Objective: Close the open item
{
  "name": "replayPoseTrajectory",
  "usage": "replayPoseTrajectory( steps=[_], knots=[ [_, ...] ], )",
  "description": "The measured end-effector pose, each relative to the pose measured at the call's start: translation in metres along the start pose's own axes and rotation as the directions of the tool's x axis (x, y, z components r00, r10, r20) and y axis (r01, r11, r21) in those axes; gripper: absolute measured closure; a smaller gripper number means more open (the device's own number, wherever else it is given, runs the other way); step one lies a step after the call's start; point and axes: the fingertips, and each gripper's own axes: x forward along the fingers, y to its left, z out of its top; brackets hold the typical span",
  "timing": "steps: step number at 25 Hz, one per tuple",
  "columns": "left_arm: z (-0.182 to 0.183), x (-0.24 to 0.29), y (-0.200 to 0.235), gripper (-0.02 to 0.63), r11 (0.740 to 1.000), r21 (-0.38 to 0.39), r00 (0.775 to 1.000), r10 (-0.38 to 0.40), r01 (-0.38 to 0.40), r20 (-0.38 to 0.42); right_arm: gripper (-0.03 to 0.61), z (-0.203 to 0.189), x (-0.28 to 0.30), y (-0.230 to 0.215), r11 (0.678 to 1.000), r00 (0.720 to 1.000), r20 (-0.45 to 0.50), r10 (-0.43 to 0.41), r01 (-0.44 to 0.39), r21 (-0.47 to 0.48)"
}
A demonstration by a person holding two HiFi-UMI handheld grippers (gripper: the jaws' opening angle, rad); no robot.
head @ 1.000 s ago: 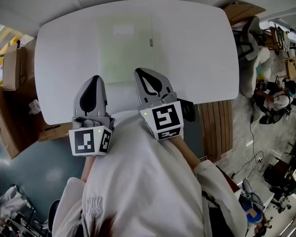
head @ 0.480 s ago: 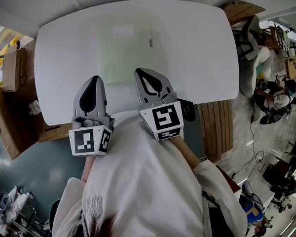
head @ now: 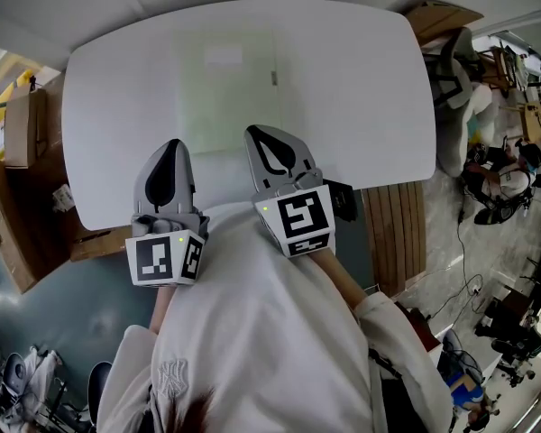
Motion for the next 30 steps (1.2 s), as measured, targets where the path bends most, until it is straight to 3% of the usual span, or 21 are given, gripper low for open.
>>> replayPoseTrajectory(
  steps=[30],
  knots=[
    [0.0064, -0.0012, -0.0009, 0.606, 1.0, -0.005, 1.0, 0.004, -0.004, 0.017, 0.569, 0.0031, -0.0025, 0.0028, 1.0, 1.0, 0.002, 0.017, -0.017, -0.024]
  ],
)
